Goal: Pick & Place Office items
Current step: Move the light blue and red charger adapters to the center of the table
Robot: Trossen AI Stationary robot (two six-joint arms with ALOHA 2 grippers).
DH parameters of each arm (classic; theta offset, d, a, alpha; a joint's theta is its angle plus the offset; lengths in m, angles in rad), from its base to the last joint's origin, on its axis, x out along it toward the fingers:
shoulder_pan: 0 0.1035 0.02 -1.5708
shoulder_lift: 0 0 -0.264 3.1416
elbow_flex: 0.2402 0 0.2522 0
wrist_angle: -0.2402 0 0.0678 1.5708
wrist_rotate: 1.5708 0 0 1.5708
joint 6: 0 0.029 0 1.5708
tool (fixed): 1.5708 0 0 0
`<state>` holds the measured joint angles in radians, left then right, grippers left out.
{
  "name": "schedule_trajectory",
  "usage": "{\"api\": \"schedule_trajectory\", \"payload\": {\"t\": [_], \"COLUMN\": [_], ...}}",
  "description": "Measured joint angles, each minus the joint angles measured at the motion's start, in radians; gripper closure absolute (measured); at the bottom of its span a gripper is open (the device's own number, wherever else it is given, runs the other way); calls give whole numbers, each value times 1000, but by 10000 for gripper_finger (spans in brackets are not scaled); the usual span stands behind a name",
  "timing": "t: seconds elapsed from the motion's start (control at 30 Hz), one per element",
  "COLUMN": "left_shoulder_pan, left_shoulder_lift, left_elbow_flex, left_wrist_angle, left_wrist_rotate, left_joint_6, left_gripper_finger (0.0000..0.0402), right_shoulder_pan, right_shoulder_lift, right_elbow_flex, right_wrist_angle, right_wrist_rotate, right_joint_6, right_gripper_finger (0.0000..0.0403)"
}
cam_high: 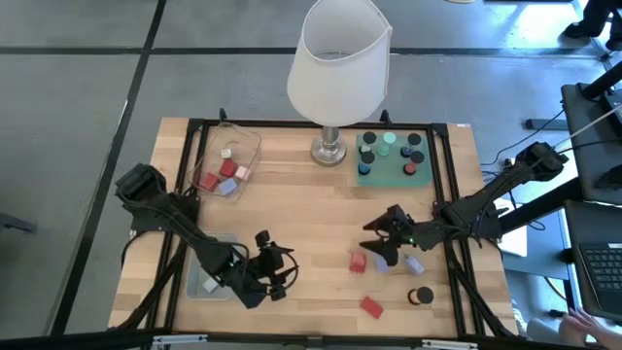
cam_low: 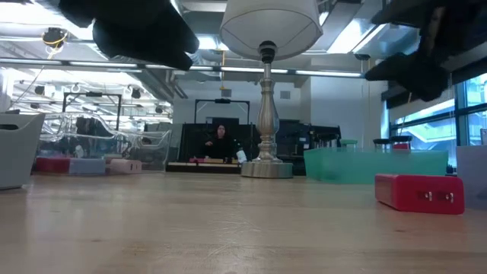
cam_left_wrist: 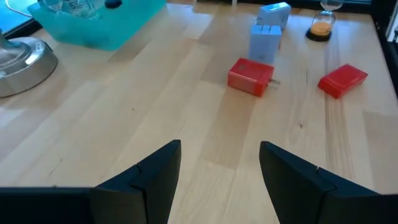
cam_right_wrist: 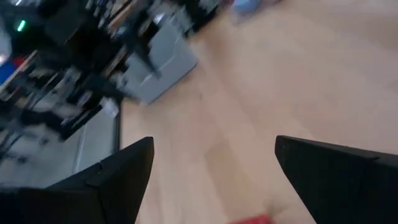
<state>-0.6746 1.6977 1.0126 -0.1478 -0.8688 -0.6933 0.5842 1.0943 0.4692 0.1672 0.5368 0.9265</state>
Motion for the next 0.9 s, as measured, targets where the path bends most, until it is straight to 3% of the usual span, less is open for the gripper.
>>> {"api": "schedule_trajectory", "payload": {"t": [0.1, 0.3, 0.4, 0.63, 0.73, 0.9], "left_shoulder_pan": [0, -1, -1, -1, -1, -4], "left_shoulder_lift": [0, 0, 0, 0, 0, 0], "left_elbow_flex": [0, 0, 0, 0, 0, 0], "left_wrist_angle": [9, 21, 20, 18, 18, 17], "left_wrist_rotate": [1, 3, 3, 3, 7, 18], "left_joint_6": [0, 0, 0, 0, 0, -1], "left_gripper_finger": [187, 187, 187, 187, 187, 187], "right_shoulder_pan": [-18, -81, -87, -85, -80, -76], "right_shoulder_lift": [0, 0, 0, 37, 105, 265], "right_elbow_flex": [0, 12, 78, 324, 391, 440], "right_wrist_angle": [6, -43, -227, -852, -947, -963], "right_wrist_rotate": [19, -231, -275, -284, -304, -373], "right_joint_6": [6, 163, 248, 415, 481, 535], "right_gripper_finger": [64, 64, 64, 64, 64, 64]}}
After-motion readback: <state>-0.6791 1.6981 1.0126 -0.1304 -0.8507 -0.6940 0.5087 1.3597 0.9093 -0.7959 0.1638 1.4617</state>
